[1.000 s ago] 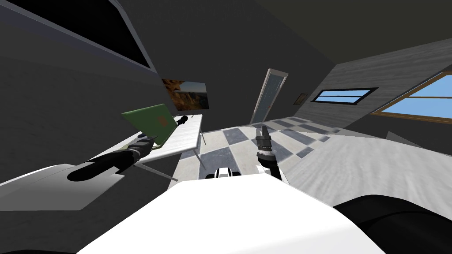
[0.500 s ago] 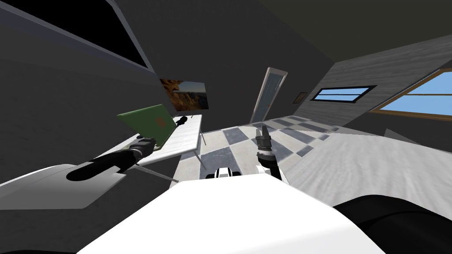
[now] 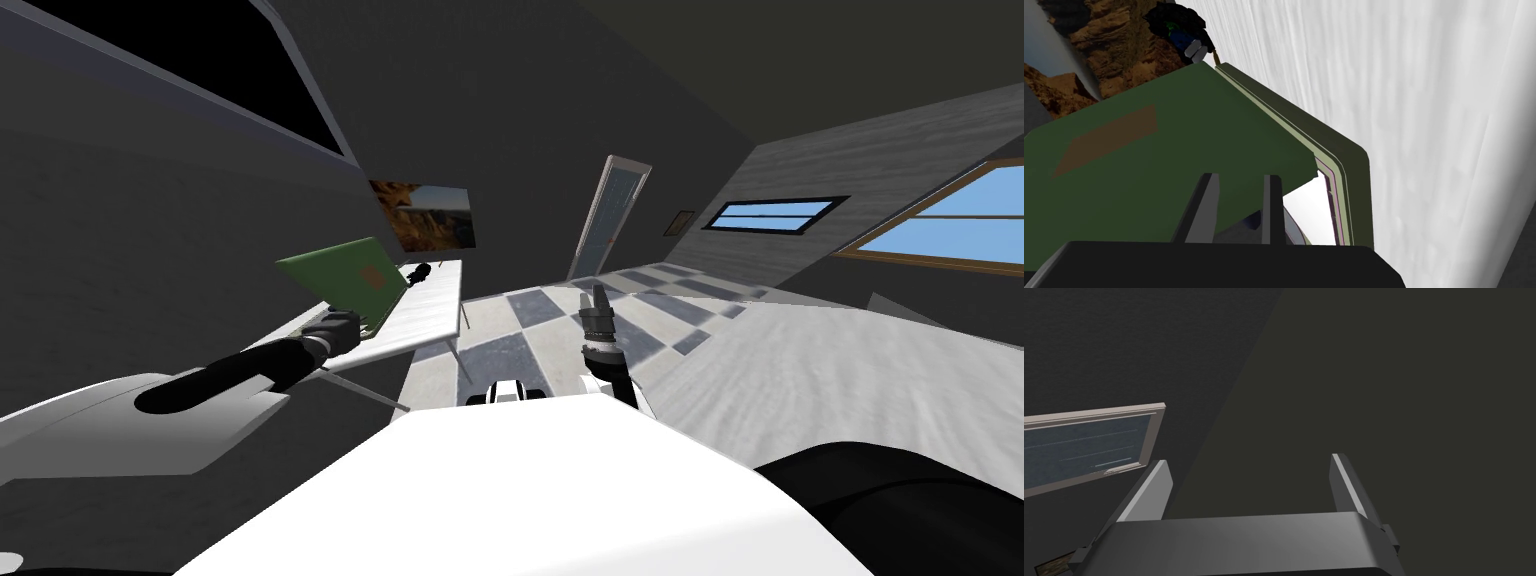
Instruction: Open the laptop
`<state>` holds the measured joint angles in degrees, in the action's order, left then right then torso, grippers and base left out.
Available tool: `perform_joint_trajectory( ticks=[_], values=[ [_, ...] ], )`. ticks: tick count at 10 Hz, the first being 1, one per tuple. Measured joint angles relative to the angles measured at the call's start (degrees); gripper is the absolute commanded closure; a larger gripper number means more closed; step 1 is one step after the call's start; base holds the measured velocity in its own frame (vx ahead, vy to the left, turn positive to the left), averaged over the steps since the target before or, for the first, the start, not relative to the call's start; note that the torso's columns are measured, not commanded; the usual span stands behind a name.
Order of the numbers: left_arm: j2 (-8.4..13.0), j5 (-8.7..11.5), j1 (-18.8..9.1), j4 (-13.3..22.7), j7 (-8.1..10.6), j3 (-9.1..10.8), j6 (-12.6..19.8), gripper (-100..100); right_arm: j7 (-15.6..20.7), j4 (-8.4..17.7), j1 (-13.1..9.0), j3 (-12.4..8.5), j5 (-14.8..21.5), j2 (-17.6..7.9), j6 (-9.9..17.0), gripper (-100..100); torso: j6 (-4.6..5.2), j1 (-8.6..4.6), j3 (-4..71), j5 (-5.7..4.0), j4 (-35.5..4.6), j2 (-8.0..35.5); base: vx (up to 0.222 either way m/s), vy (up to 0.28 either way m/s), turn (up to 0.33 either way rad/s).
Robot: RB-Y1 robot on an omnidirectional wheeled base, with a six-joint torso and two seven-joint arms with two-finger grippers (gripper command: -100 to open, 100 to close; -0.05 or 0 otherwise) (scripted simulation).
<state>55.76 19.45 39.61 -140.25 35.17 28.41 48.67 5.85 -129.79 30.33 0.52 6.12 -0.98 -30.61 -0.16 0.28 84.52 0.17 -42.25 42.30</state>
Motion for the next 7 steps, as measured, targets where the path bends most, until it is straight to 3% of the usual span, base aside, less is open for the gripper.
perform_joint_trajectory(
  ticks=[2, 3, 7],
  values=[
    [-0.8, 2.3, -0.4, -0.6, 1.90, 0.29, -0.4, 100, 0.0, 0.0, 0.0, 0.0, 0.0, 0.0, 0.0, 0, 0.02, 0.09, 0.0, 0.01, 0.0, 0.0, -0.011, 0.050, 0.001],
    [-0.8, 2.5, -0.5, -0.8, 2.11, 0.28, -0.5, 100, 0.0, 0.0, 0.0, 0.0, 0.0, 0.0, 0.0, 0, 0.08, -0.07, 0.1, -0.05, 0.0, -0.1, -0.025, 0.047, -0.011],
    [-5.3, 6.3, -3.3, 0.3, 5.58, -1.33, -3.5, 100, 0.0, 0.0, 0.0, 0.0, 0.0, 0.0, 0.0, 0, 0.09, 0.15, 0.1, 0.14, 0.2, -0.2, -0.041, 0.082, -0.029]
  ],
)
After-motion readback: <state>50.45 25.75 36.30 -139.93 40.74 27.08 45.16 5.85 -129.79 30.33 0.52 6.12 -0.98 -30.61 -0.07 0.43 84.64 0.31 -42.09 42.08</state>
